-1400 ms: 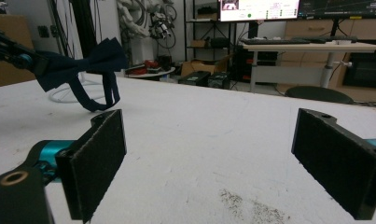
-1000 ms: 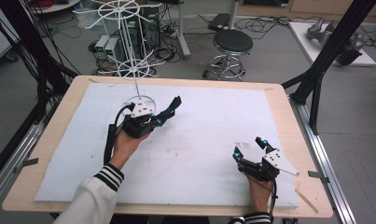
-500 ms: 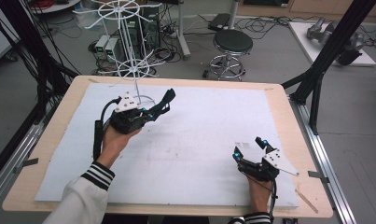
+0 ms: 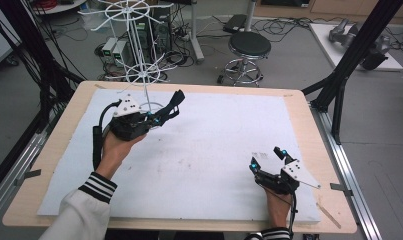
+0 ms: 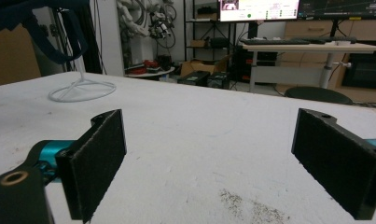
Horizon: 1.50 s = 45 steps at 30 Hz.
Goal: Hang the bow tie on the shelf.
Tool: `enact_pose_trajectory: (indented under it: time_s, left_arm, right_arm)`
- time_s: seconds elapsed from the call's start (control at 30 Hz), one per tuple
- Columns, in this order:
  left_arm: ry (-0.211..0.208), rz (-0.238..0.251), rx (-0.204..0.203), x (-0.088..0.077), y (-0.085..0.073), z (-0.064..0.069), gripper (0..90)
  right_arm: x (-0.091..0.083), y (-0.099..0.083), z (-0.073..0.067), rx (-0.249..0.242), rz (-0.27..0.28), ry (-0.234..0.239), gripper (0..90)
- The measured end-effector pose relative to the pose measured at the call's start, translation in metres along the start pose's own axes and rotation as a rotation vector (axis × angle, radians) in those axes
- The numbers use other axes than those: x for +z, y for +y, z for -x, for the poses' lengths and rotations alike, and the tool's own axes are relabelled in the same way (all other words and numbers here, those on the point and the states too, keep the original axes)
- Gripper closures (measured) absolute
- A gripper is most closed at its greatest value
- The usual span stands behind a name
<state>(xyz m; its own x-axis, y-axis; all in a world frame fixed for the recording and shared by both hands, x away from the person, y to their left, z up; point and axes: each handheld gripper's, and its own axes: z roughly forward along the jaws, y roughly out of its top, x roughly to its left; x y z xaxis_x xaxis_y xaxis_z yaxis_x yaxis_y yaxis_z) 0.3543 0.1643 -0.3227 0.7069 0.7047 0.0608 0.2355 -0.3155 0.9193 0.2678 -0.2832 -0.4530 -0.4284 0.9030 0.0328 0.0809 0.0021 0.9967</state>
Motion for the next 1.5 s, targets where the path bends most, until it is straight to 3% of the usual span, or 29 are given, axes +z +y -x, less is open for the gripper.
enact_pose_trajectory:
  time_s: [0.5,0.97,1.23,1.5]
  left_arm:
    - [0.020,0.034,0.018,-0.031,0.012,-0.010,85.9]
    - [0.041,0.080,-0.005,-0.052,0.018,-0.023,85.9]
    - [0.058,0.098,-0.025,-0.059,0.019,-0.030,85.9]
    - [0.076,0.081,-0.032,-0.057,0.018,-0.036,85.9]
  right_arm:
    - [0.000,0.000,0.000,-0.002,0.000,0.000,9.1]
    - [0.000,0.000,0.000,0.000,0.002,-0.001,9.1]
    - [0.000,0.000,0.000,0.001,0.000,-0.001,9.1]
    - [0.000,0.000,0.000,-0.002,0.002,-0.001,9.1]
